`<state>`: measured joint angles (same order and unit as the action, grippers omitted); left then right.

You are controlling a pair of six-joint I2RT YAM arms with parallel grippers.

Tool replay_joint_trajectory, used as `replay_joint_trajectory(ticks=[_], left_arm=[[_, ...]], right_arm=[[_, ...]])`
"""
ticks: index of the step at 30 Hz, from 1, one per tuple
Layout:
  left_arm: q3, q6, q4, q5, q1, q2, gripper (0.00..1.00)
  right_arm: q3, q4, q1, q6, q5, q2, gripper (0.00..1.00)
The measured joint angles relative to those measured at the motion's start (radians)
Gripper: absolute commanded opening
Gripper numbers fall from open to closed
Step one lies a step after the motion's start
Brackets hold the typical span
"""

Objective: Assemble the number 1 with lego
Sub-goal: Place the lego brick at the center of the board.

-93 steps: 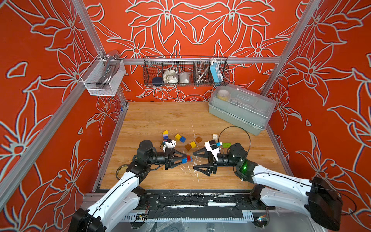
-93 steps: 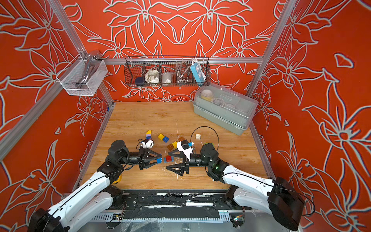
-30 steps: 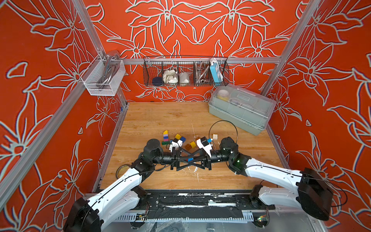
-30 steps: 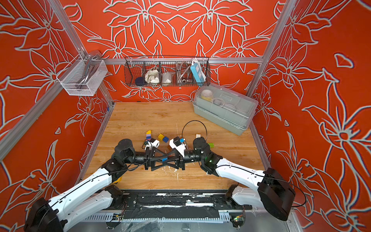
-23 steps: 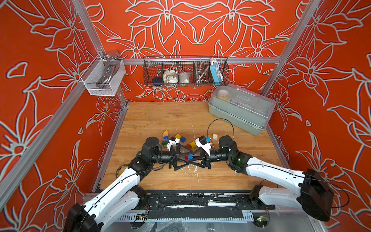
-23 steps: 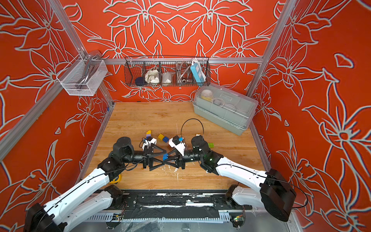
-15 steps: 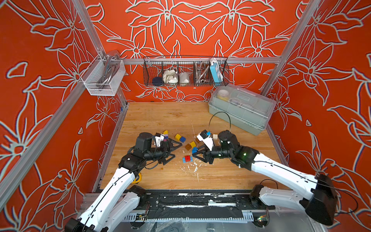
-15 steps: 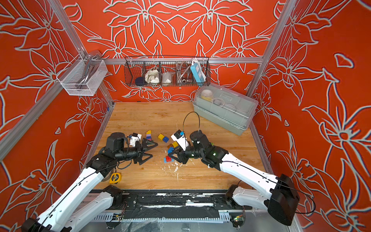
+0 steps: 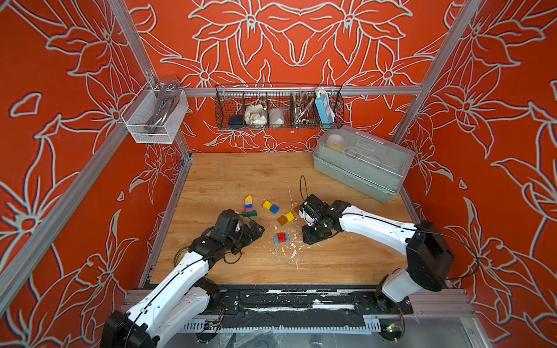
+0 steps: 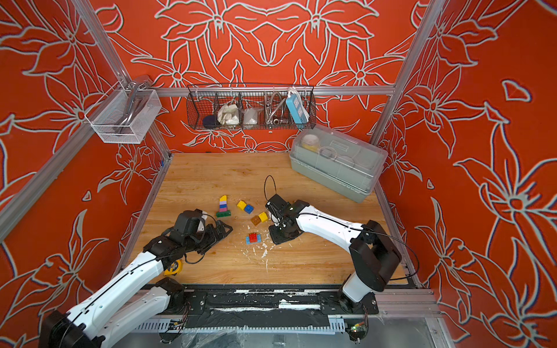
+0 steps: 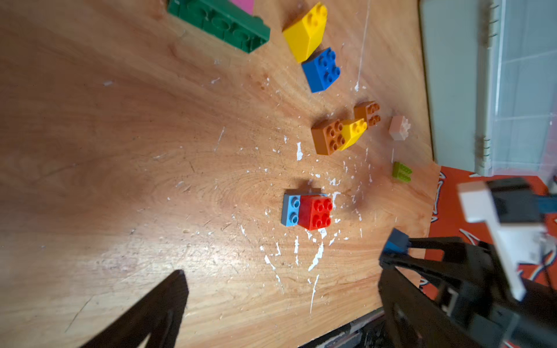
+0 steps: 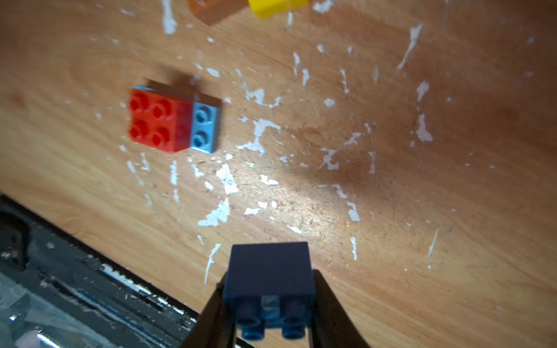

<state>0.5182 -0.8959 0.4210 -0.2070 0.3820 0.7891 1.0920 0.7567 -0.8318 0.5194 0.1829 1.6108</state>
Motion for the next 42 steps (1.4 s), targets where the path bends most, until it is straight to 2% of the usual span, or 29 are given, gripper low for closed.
replay_joint_trajectory(ticks=[5, 11, 19, 24, 28, 36, 42], left_arm=[[-0.001, -0.006, -0.043, 0.042, 0.005, -0.101, 0.99], [-0.015, -0.027, -0.064, 0.057, 0.005, -0.093, 0.99], [-0.018, -0.037, -0.068, 0.057, 0.006, -0.077, 0.99], [-0.031, -0.045, -0.078, 0.056, 0.006, -0.077, 0.99], [-0.040, -0.047, -0.087, 0.056, 0.006, -0.079, 0.99], [-0.043, -0.048, -0.093, 0.055, 0.006, -0.090, 0.99], [-0.044, -0.049, -0.095, 0.053, 0.005, -0.092, 0.99]], right_arm=[[0.000, -0.003, 0.000, 0.067, -0.033, 0.094, 0.03], [0.017, -0.027, 0.000, 0.102, -0.036, 0.166, 0.13], [0.045, -0.033, 0.000, 0.125, -0.036, 0.189, 0.46], [0.045, -0.037, -0.001, 0.137, -0.046, 0.187, 0.56], [0.045, -0.032, -0.004, 0.146, -0.057, 0.176, 0.57], [0.062, -0.016, -0.006, 0.126, -0.079, 0.150, 0.48], [0.077, -0.004, -0.011, 0.115, -0.079, 0.150, 0.48]])
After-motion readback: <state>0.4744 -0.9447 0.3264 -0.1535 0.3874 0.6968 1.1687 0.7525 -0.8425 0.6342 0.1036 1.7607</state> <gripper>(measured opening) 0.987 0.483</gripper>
